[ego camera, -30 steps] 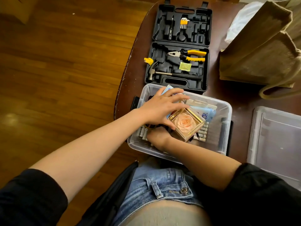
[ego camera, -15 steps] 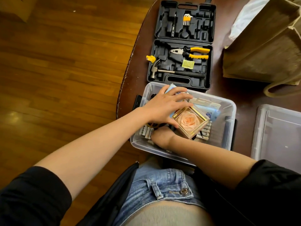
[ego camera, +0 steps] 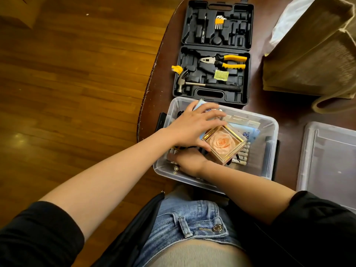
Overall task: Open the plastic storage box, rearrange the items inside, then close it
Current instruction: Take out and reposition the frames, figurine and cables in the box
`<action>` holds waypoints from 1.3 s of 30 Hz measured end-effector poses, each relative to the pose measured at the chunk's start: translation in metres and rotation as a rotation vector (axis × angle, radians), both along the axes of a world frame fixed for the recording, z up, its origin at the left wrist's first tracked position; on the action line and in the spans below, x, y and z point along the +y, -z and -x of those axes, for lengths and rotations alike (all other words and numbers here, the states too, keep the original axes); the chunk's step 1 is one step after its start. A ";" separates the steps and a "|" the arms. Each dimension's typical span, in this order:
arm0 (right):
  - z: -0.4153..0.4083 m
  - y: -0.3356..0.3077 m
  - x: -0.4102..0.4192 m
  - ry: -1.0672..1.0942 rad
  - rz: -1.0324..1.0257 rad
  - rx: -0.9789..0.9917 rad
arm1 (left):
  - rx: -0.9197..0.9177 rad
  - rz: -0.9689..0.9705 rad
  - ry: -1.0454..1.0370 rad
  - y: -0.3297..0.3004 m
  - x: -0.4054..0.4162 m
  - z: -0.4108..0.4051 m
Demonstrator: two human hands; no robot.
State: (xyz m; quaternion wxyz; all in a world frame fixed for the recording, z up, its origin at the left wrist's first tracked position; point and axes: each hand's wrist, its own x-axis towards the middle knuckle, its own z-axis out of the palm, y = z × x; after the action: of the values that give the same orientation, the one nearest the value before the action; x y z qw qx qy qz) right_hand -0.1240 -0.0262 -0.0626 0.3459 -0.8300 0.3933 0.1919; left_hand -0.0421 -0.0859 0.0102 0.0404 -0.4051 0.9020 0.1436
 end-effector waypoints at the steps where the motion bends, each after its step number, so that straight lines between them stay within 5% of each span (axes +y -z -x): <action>1: -0.002 0.001 0.000 0.023 -0.053 -0.006 | 0.002 -0.004 -0.001 0.000 0.000 0.000; 5: 0.001 -0.003 0.001 0.146 -0.204 -0.059 | 0.009 -0.013 -0.007 0.000 0.001 0.000; 12: 0.039 -0.059 0.000 -0.068 -0.038 -0.334 | 0.013 0.023 -0.008 0.003 0.002 -0.001; 18: 0.101 -0.112 0.004 0.105 -0.170 -0.417 | 0.072 0.027 -0.044 0.003 0.004 0.001; 22: 0.144 -0.127 -0.005 0.140 -0.186 -0.206 | 0.052 0.018 -0.062 0.004 0.004 0.004; 29: 0.159 -0.086 -0.018 0.114 0.140 0.313 | -0.085 0.010 -0.067 -0.001 0.003 0.012; 39: 0.146 -0.029 -0.014 0.135 0.164 0.368 | -0.242 -0.050 -0.004 -0.013 -0.004 0.037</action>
State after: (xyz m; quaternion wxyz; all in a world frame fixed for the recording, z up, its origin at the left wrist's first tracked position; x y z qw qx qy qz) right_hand -0.2704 -0.0400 -0.0334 0.2116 -0.7780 0.5189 0.2840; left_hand -0.0793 -0.0904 0.0233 0.1588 -0.4200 0.8859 0.1162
